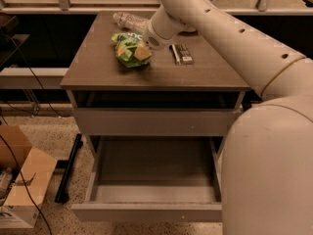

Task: Place green rice chip bag into middle drawer

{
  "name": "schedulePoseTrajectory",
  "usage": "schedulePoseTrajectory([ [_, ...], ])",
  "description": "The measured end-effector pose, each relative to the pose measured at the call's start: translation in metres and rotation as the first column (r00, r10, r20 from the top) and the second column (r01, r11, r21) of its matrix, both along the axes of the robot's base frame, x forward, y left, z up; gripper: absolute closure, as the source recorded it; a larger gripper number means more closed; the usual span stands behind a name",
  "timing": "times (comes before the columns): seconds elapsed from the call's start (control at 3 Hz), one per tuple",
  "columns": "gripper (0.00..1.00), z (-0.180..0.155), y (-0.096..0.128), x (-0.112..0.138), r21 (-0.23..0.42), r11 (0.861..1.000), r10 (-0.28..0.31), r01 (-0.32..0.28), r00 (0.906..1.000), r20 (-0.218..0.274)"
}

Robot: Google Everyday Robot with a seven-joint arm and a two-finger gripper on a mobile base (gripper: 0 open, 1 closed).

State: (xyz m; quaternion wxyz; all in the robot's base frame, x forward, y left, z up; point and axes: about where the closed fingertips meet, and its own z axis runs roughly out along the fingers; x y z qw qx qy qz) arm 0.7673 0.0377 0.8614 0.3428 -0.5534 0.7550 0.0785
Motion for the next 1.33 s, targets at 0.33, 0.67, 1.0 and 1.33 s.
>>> schedulePoseTrajectory([
  [0.33,1.00,0.021,-0.009,-0.019,-0.017,1.000,0.003,-0.002,0.9984,0.056],
  [0.67,1.00,0.049,-0.018,-0.057,0.016,0.999,0.031,-0.033,0.9937,0.108],
  [1.0,1.00,0.082,-0.029,-0.113,0.081,0.992,0.089,-0.101,0.9848,0.150],
  [1.33,1.00,0.107,-0.053,-0.178,0.098,0.973,0.193,-0.210,0.9681,0.161],
])
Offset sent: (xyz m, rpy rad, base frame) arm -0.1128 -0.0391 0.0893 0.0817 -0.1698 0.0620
